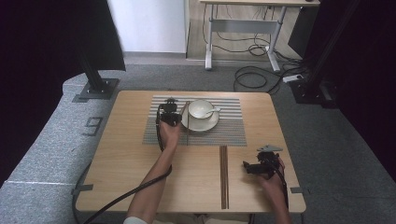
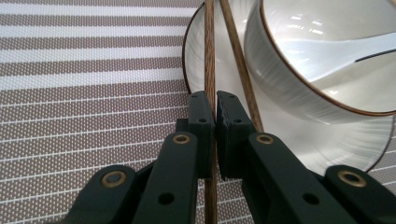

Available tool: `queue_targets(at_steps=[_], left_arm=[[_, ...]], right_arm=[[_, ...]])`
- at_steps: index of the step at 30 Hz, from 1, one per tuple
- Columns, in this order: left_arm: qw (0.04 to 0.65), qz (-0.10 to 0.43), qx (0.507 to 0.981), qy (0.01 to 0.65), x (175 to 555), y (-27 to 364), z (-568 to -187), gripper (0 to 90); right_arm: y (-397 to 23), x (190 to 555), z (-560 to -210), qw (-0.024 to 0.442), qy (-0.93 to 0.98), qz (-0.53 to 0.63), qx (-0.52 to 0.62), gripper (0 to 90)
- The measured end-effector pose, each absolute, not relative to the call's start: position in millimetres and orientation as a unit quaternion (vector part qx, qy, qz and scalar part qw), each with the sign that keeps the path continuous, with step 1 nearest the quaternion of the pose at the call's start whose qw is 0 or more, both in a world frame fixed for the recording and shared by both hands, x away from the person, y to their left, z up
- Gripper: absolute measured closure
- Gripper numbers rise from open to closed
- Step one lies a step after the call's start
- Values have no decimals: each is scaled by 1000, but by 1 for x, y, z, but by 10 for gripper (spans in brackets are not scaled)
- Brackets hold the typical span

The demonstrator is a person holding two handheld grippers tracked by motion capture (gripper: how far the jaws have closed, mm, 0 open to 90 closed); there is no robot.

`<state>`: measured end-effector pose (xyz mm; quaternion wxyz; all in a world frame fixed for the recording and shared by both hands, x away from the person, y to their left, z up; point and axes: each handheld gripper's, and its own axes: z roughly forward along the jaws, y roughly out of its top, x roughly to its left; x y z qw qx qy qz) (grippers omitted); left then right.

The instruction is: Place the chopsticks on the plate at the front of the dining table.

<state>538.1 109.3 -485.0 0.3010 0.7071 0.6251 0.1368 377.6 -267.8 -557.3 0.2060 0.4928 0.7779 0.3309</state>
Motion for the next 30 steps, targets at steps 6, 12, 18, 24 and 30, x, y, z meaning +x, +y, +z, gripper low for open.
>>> queue_targets(at_steps=[6, 12, 18, 24, 30], left_arm=[[295, 132, 709, 627, 540, 107, -492, 850], [296, 125, 709, 628, 541, 104, -497, 849], [301, 118, 706, 630, 541, 104, -497, 848], [304, 116, 705, 631, 541, 104, -497, 848], [313, 109, 703, 629, 541, 105, -498, 847]], right_arm=[[-268, 377, -557, 206, 778, 331, 493, 0], [-268, 377, -557, 205, 778, 332, 492, 0], [-268, 377, -557, 205, 778, 332, 492, 0], [-267, 377, -557, 205, 778, 332, 492, 0], [-267, 377, -557, 205, 778, 332, 492, 0]])
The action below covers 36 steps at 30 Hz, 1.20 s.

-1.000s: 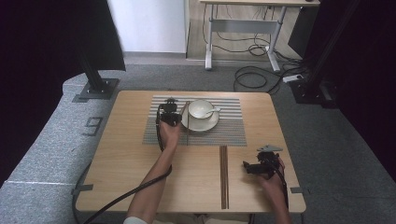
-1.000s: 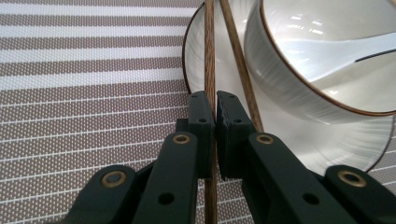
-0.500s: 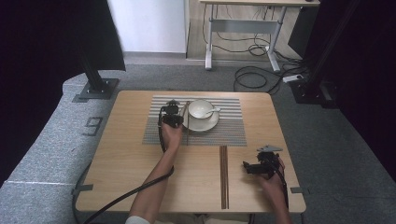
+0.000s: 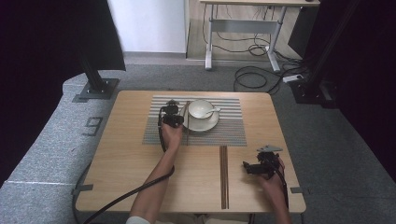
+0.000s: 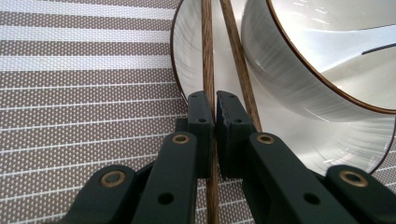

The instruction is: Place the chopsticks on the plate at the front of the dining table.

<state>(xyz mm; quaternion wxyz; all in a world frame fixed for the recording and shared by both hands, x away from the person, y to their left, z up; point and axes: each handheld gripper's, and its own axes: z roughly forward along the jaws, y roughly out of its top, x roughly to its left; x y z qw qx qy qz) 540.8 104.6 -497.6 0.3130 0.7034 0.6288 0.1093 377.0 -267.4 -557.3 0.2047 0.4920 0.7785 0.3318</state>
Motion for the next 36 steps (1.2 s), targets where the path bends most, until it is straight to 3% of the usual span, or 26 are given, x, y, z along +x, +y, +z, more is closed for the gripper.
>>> queue_targets(at_steps=[36], left_arm=[[342, 83, 698, 623, 541, 104, -498, 838]], right_arm=[[-267, 377, -557, 205, 779, 332, 491, 0]])
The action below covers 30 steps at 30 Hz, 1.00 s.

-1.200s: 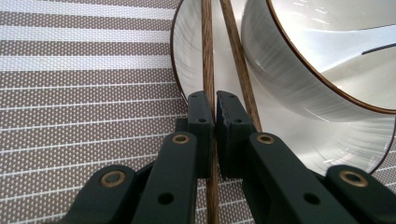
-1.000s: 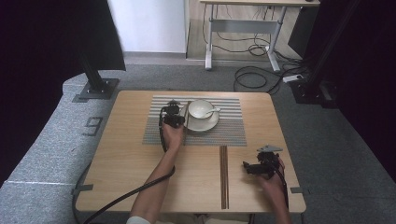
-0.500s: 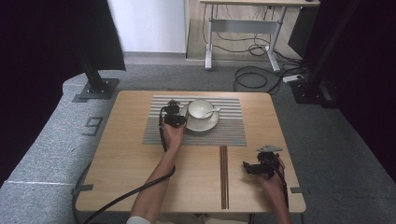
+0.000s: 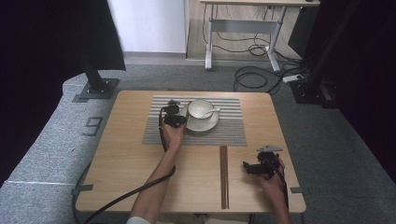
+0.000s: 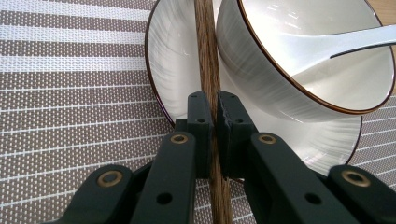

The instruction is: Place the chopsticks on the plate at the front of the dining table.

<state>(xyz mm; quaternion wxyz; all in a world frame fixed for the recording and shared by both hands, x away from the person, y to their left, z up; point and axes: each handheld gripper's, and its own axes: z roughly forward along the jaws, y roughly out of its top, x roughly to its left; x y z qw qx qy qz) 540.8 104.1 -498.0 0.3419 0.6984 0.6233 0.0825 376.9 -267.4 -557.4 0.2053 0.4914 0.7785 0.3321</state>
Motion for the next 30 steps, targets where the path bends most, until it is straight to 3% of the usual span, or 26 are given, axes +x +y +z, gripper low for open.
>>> queue_targets(at_steps=[30], left_arm=[[348, 74, 698, 621, 543, 106, -499, 848]], right_arm=[[-267, 377, -557, 205, 779, 332, 491, 0]])
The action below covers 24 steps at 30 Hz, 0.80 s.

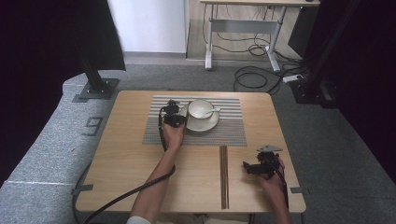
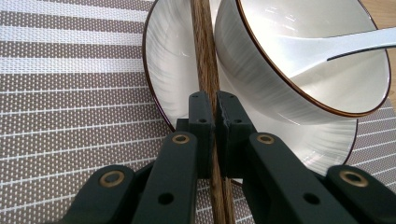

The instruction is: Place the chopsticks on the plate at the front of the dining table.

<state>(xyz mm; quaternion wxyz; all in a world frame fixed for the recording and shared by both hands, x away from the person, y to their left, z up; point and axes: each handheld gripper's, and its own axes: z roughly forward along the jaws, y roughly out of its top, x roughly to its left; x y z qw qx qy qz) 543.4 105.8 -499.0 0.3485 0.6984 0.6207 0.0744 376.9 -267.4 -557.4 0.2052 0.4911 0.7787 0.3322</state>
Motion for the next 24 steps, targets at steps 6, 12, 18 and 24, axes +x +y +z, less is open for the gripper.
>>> queue_targets(at_steps=[6, 12, 18, 24], left_arm=[[350, 72, 698, 621, 543, 106, -499, 845], [351, 71, 697, 621, 544, 106, -499, 846], [351, 71, 698, 620, 545, 105, -500, 844], [354, 67, 697, 620, 545, 103, -500, 841]], right_arm=[[-267, 377, -557, 205, 779, 332, 491, 0], [-267, 377, -557, 205, 779, 332, 491, 0], [-267, 377, -557, 205, 779, 333, 490, 0], [-267, 377, -557, 205, 780, 332, 489, 0]])
